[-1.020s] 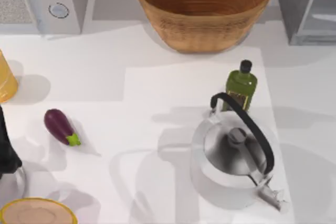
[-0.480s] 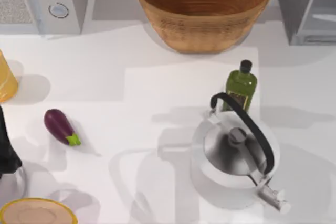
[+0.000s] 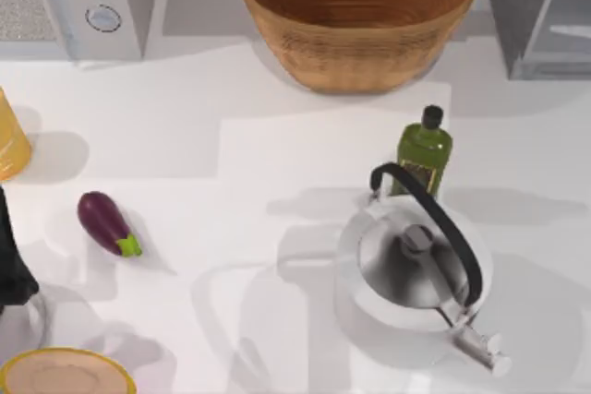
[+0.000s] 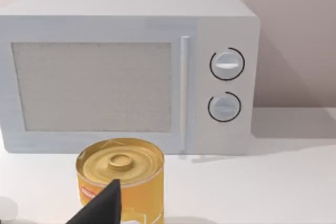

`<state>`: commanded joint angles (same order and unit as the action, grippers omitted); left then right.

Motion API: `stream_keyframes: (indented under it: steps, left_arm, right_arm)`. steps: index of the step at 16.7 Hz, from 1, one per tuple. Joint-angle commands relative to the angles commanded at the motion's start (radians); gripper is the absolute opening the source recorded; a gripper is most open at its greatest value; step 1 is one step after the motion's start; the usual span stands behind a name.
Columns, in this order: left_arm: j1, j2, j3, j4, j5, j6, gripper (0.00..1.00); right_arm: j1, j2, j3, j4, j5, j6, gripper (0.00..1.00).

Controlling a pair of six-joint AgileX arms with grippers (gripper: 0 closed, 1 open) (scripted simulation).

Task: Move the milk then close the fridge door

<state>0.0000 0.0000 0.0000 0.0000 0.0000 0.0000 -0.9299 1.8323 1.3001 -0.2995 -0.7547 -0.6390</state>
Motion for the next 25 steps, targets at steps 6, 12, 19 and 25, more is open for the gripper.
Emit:
stream_keyframes:
  steps: [6, 12, 19, 25]
  left_arm:
    - [0.0, 0.0, 0.0, 0.0, 0.0, 0.0, 1.0]
    - [0.0, 0.0, 0.0, 0.0, 0.0, 0.0, 1.0]
    - [0.0, 0.0, 0.0, 0.0, 0.0, 0.0, 1.0]
    - [0.0, 0.0, 0.0, 0.0, 0.0, 0.0, 1.0]
  right_arm:
    - [-0.002, -0.01, -0.01, 0.007, 0.008, 0.006, 1.0]
    - [0.189, -0.066, -0.076, 0.083, 0.17, 0.136, 1.0]
    - [0.42, -0.117, -0.151, 0.172, 0.353, 0.297, 1.0]
    - [0.61, -0.167, -0.212, 0.252, 0.5, 0.439, 1.0]
